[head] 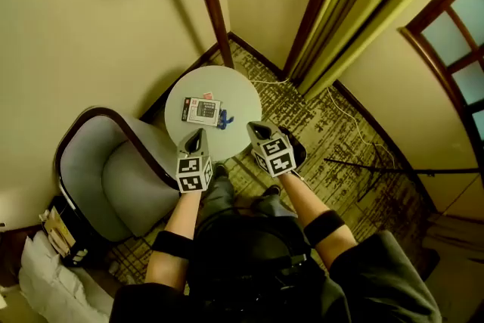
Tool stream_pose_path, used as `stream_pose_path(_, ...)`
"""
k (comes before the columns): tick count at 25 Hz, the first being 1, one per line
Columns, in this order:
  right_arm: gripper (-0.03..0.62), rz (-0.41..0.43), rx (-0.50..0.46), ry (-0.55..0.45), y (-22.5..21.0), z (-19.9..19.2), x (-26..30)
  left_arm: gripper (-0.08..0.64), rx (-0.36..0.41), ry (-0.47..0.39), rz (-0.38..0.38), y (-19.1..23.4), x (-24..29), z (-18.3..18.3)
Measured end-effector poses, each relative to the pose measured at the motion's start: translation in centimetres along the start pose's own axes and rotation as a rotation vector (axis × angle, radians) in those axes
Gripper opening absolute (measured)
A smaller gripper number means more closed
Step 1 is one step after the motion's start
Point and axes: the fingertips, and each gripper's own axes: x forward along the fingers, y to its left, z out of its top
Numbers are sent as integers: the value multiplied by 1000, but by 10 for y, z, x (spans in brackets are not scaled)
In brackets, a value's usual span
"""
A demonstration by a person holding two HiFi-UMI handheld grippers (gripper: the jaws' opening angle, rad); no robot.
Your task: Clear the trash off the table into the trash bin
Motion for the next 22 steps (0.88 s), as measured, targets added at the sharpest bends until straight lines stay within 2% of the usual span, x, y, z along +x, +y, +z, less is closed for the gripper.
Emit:
stream_pose_path(7, 0, 76, -76, 41, 48, 8, 31, 0, -66, -6, 69, 54, -30, -20)
stream_pose_path(14, 3, 80, -86, 85, 57, -4, 43, 0, -113, -5, 39, 54, -31, -17)
stream_pose_path(15, 34, 77, -89, 94, 57, -6, 45, 0, -114, -6, 39, 54, -29, -18)
stream_pose_path(20, 40, 65, -94, 172, 56, -24, 61, 0, -94, 2, 61, 64, -19, -31)
stream_pose_path(22, 74, 69, -107, 211, 55, -38, 72, 0, -97, 9, 50, 63, -16, -29)
